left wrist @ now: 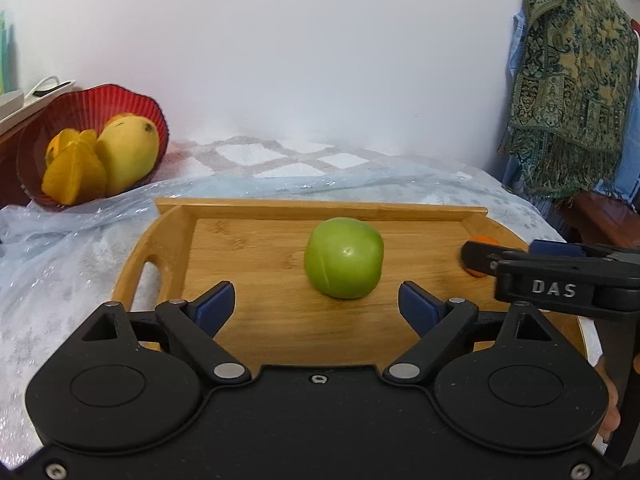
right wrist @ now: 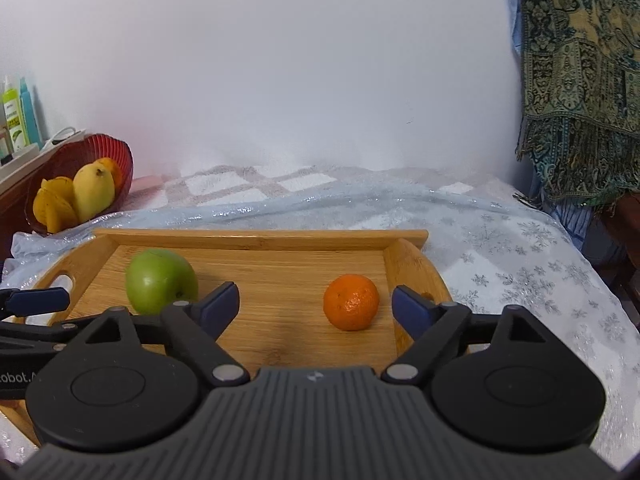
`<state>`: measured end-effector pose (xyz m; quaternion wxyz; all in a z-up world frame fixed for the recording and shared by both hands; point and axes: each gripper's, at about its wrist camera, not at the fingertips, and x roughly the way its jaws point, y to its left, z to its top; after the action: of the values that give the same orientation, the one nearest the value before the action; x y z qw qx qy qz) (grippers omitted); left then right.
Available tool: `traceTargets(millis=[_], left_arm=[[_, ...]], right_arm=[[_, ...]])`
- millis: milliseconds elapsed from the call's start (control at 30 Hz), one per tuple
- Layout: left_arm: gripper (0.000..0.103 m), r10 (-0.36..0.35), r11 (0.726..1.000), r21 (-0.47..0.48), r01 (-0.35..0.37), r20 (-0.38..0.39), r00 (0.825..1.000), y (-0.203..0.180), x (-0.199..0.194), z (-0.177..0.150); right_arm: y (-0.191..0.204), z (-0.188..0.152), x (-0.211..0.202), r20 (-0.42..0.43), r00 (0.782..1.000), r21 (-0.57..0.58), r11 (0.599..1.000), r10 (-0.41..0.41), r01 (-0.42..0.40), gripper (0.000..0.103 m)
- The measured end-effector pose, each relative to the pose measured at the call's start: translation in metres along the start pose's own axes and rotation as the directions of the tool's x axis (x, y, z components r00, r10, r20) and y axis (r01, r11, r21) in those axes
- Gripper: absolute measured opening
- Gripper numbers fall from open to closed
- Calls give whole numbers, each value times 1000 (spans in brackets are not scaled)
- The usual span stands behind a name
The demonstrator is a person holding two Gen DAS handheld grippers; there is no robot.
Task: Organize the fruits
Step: 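Open both tools to release the apple and mandarin on the tray, then withdraw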
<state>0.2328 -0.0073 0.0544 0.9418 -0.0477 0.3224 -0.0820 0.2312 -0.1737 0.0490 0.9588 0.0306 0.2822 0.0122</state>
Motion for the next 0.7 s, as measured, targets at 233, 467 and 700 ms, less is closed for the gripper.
traceTargets(millis=[233,467,700], left_arm=[[93,-2,1000,-27,2,1,1000,4,-14,-7],[100,7,999,37,-8,28,1000,-10,-39,-17],[101,5,1000,21,-6,44,999,-12,-64,-36]], right_arm=[[0,-4,-26,49,999,-7,1000,-2,2,103],[2,-10,-66,147,989,-78,997,0,12,103],[4,-29,-87,165,986,-95,995,8,7,103]])
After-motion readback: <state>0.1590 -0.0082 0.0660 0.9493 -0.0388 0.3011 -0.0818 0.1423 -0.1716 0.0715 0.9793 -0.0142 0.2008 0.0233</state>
